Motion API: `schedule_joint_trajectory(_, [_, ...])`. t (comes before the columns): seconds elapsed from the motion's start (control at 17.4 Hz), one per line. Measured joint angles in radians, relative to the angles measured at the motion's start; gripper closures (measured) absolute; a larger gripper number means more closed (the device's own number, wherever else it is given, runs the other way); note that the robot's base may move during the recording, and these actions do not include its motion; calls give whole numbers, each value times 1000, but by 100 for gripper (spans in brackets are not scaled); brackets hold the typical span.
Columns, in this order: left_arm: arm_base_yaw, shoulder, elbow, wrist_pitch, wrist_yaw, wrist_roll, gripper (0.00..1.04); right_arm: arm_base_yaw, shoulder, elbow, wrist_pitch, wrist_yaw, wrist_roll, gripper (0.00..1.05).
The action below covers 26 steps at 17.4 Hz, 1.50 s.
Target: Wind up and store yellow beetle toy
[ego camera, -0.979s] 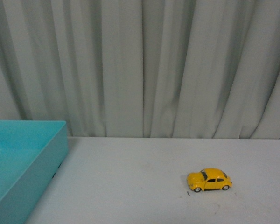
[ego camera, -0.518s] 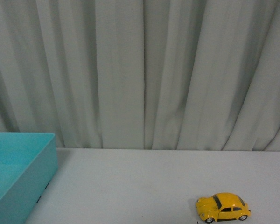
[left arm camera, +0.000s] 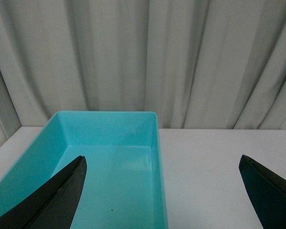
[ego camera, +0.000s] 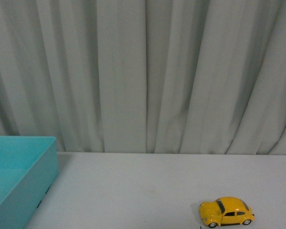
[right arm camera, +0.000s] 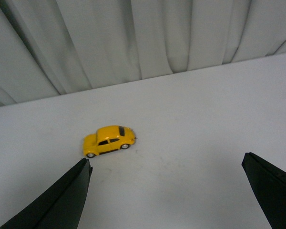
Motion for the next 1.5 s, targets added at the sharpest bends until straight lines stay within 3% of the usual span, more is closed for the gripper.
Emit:
schedule_joint_trajectory(0.06, [0, 0, 0, 0, 0, 0, 7, -102, 48, 0, 51, -88, 55, 7])
schedule_joint_trajectory(0.23, [-1, 0, 0, -1, 0, 0, 7, -529, 605, 76, 635, -411, -11, 7])
schedule_joint_trajectory(0.29, [-1, 0, 0, 0, -2, 0, 7, -599, 812, 141, 801, -455, -57, 7])
schedule_joint_trajectory(0.35, [-1, 0, 0, 0, -1, 0, 7, -623, 984, 218, 927, -482, -110, 7])
schedule_joint_trajectory(0.4, [-1, 0, 0, 0, 0, 0, 7, -561, 1275, 388, 987, -505, -231, 7])
schedule_joint_trajectory(0.52, [-1, 0, 0, 0, 0, 0, 7, -451, 1456, 532, 956, -581, -304, 7])
schedule_joint_trajectory(0.81, [-1, 0, 0, 0, 0, 0, 7, -276, 1718, 945, 706, -777, -510, 7])
schedule_joint_trajectory(0.92, [-1, 0, 0, 0, 0, 0, 7, -222, 1828, 1120, 430, -898, -705, 7])
schedule_joint_trajectory(1.04, [-1, 0, 0, 0, 0, 0, 7, -194, 1907, 1260, 179, -951, -909, 7])
schedule_joint_trajectory(1.27, [-1, 0, 0, 0, 0, 0, 7, -163, 2032, 1490, -317, -956, -1354, 7])
schedule_joint_trajectory(1.5, [-1, 0, 0, 0, 0, 0, 7, -95, 2118, 1534, -715, -858, -1757, 7])
